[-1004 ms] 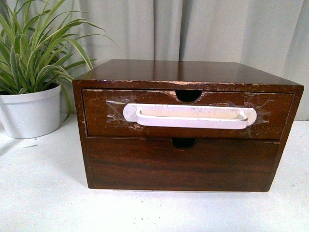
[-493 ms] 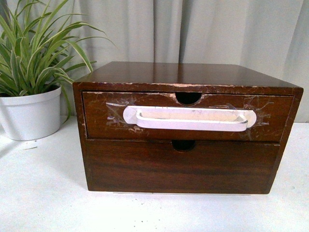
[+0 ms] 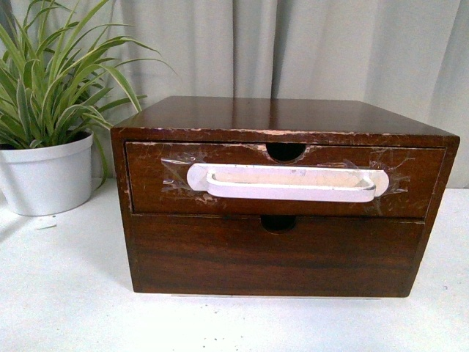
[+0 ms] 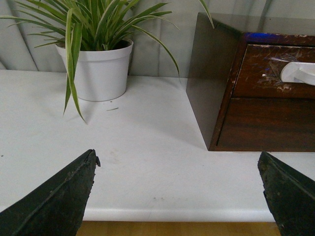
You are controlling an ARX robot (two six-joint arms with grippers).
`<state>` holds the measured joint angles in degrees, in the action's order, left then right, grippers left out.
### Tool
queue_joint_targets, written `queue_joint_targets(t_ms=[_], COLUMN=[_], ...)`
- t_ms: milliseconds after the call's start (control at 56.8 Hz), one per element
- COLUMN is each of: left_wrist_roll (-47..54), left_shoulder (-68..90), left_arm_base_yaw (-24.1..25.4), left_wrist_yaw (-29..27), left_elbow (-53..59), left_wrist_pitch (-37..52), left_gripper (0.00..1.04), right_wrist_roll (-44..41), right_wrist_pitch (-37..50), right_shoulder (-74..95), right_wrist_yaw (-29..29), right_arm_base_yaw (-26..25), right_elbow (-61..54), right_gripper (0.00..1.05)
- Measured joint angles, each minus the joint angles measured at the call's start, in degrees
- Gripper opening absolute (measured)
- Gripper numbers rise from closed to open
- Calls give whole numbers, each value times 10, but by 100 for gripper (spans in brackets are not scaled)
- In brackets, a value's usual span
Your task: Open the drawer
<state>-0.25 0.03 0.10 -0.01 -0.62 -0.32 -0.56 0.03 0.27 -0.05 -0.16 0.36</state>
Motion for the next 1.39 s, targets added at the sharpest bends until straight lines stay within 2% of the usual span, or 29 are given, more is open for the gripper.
queue_joint_targets(t_ms=[317,335,352,370,405,458,493,546,669,775,828,898,986,1145,1392], left_wrist_roll=[0,-4,-9,-18,-32,-38,-38,-33,10,84,147,234,344,471,536], left_shoulder=[0,3,5,13,30,56,68,85,149,234,297,366,433,520,610], left_arm_base_yaw=[0,-5,-9,-21,-45,-81,-97,-114,-113,-90,-67,-44,-47,-92,-151], left_wrist_yaw=[0,-12,-25,-64,-119,-182,-194,-191,-130,-50,6,50,105,152,151], left_elbow=[0,-1,-2,-9,-19,-28,-33,-45,-83,-120,-151,-200,-273,-381,-489], left_wrist_pitch=[0,-3,-9,-28,-50,-57,-56,-47,-20,0,7,0,-45,-109,-181], left_gripper=[98,98,98,98,98,98,98,98,98,98,98,98,98,98,98], right_wrist_roll=[0,0,-1,-2,-6,-14,-24,-40,-96,-150,-197,-264,-350,-454,-517], right_wrist_pitch=[0,0,-2,-6,-26,-33,-33,-31,-11,-7,-22,-43,-75,-122,-150], right_shoulder=[0,0,3,5,22,39,54,75,140,217,271,315,350,417,483], right_wrist_yaw=[0,0,-16,-32,-122,-201,-248,-278,-292,-299,-308,-303,-290,-265,-244], right_arm_base_yaw=[0,0,-4,-9,-35,-50,-55,-51,-44,-47,-46,-36,-15,18,32], right_elbow=[0,0,0,1,9,14,18,28,78,130,169,209,257,330,401], right_gripper=[96,96,96,96,96,96,96,96,96,96,96,96,96,96,96])
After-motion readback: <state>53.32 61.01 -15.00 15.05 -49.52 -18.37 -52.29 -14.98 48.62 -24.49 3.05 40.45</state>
